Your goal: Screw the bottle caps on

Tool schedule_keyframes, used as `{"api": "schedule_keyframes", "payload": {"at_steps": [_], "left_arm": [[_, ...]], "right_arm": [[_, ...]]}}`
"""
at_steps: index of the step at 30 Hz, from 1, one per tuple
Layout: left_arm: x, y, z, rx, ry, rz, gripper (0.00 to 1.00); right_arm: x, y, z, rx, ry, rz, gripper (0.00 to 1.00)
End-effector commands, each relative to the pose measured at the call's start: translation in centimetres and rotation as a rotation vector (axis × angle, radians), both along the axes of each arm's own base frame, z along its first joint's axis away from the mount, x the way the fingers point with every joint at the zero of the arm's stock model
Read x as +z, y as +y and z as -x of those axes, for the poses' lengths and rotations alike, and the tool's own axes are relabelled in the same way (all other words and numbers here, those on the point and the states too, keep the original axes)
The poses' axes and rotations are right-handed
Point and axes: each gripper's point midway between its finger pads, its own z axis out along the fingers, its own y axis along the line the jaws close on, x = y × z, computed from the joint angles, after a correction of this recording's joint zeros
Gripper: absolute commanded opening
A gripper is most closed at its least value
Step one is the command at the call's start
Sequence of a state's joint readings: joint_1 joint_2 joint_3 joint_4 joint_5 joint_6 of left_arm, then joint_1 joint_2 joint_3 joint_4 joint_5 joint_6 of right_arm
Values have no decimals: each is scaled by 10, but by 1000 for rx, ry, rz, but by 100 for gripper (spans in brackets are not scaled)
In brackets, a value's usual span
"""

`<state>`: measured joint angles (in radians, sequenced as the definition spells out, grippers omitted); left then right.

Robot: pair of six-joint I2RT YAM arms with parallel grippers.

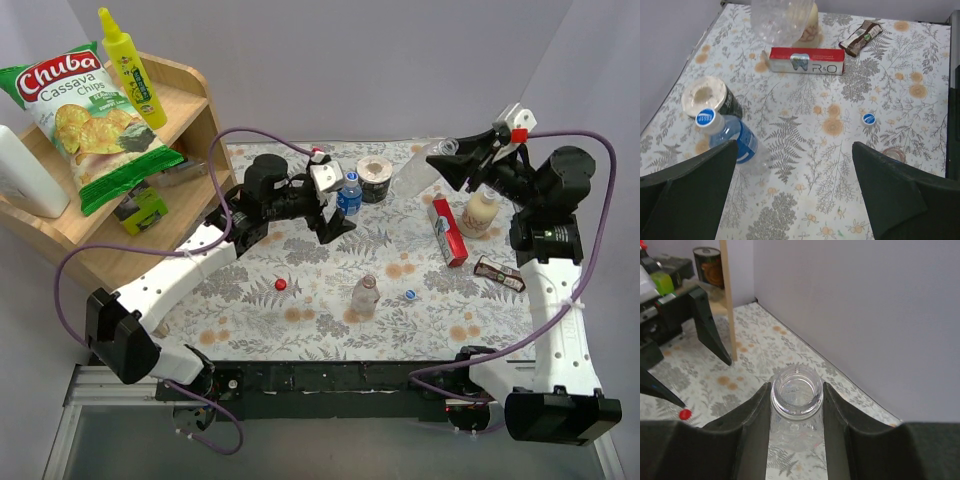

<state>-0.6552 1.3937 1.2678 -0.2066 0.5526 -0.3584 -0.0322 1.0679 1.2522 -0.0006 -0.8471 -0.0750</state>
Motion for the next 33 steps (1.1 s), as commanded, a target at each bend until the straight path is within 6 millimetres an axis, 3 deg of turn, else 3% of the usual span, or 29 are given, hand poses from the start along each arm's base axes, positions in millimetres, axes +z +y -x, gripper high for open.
{"api": "schedule_keyframes", "payload": {"at_steps": [1,8,13,19,27,33], "left_arm": [[32,-29,-4,-7,-126,42,98],[40,-62,-15,48,-233,26,98],[33,-68,-33,145,-208,49,98],[35,-83,-45,166,-228,92,98],[21,-103,-40,87,-196,57,98],[5,-110,-27,-9,-157,5,88]], "right_arm": [[5,9,3,45,105,-182,1],[24,14,0,84,115,-285,1],[17,18,-2,95,161,-295,1],[7,26,11,144,167,-275,1],[-7,39,25,198,171,-258,1],[-9,39,28,208,164,-261,1]]}}
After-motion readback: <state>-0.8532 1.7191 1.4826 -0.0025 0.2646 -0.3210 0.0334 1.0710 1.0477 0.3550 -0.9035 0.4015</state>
